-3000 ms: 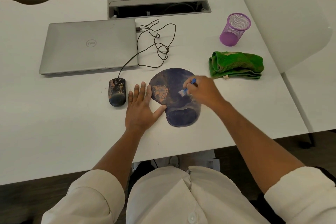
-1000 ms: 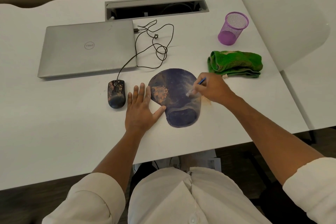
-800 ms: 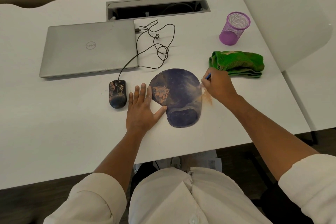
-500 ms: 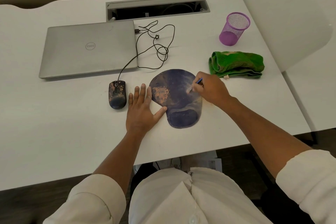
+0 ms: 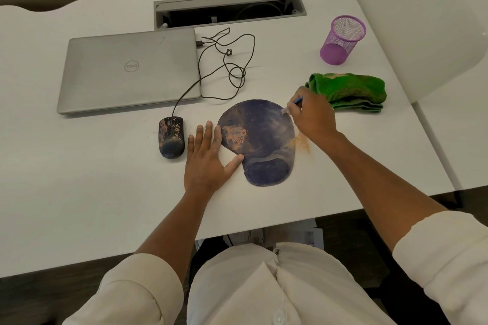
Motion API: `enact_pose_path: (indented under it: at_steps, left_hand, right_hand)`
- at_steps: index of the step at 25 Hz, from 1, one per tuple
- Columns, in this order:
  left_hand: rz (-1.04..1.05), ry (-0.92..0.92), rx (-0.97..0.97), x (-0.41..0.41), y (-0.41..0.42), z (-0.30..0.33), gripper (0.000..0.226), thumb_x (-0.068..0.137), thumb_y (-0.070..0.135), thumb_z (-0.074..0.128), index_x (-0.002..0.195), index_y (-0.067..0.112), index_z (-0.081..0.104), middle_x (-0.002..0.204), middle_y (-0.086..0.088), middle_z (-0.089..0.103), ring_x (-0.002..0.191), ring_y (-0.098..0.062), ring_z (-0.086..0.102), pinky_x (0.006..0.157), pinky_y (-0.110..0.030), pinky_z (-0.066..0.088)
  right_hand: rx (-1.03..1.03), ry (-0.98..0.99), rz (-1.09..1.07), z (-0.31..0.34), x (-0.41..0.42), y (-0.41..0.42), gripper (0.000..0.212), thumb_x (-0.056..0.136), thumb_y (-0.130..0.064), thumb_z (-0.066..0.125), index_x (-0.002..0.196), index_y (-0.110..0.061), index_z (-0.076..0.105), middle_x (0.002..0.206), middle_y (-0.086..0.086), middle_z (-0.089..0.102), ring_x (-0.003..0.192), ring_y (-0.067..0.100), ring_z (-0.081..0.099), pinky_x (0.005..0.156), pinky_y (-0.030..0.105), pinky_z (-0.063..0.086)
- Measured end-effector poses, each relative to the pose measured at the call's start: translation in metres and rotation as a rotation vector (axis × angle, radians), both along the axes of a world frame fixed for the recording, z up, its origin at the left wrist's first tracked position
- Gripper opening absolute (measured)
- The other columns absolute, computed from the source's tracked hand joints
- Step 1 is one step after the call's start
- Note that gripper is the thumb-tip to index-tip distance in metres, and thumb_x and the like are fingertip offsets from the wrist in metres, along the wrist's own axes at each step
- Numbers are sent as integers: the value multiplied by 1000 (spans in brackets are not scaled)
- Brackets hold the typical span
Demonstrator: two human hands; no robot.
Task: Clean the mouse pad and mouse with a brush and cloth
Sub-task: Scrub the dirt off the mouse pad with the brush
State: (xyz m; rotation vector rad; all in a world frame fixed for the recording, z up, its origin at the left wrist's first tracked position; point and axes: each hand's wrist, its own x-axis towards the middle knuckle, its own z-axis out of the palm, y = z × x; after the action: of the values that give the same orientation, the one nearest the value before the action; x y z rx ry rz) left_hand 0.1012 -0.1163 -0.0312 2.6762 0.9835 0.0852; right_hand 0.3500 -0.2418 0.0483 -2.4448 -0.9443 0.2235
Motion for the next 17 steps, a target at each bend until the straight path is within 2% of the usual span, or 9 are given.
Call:
enact_pose_path:
  at_steps: [2,4,7,9,11,13,15,17]
  left_hand:
    - [-1,2,0,0,0,0,100,89,83,28,164,21,7,172,-3,-2,158,-22,-10,128,-44,-2]
    - [-2,2,-2,0,1,0,100,89,83,28,164,21,7,172,-3,-2,158,-22,-11,128,-44,-2]
    - [3,-1,-3,0,0,1,101,88,83,29,164,21,7,172,-3,-2,158,-22,-11,128,-43,-2]
    - [5,-1,-3,0,0,0,101,88,84,29,164,21,8,172,-3,-2,158,-22,-10,128,-43,-3]
    - [5,-4,-3,0,0,0,101,88,84,29,164,21,8,172,-3,-2,158,-22,-10,128,-43,-2]
    - [3,-2,-6,0,0,0,101,88,84,28,164,21,7,172,-3,-3,158,-21,-11,128,-44,-2]
    - [2,-4,-8,0,0,-1,101,88,84,28,164,21,7,172,-3,-3,158,-21,-12,128,-44,-1]
    - [3,-5,-10,0,0,-1,101,88,84,29,164,21,7,172,-2,-3,157,-21,-12,128,-43,-2]
  right_hand:
    - [116,210,43,4,1,8,11,92,-22,62,91,-11,64,82,3,73,75,21,66,66,35,50]
    - [91,281,120,6,-1,15,12,92,-21,62,93,-10,66,83,4,74,76,20,66,67,34,49]
    - [-98,185,177,12,5,26,12,92,-21,59,91,-12,66,85,5,72,75,21,63,66,35,48]
    - [-332,158,241,20,15,30,15,88,-19,55,86,-10,66,84,7,73,75,25,64,67,38,51]
    - [-487,160,297,28,22,32,15,85,-16,54,80,-8,66,81,10,74,64,23,60,57,33,46]
    - [-391,153,301,33,23,36,12,85,-16,55,79,-13,65,81,7,72,64,19,59,55,31,44]
    - [-193,192,283,33,16,41,7,88,-17,57,87,-16,64,85,3,70,73,20,61,63,32,47]
    - [-137,226,279,29,8,46,8,88,-16,56,93,-17,63,88,2,67,77,20,59,65,31,44]
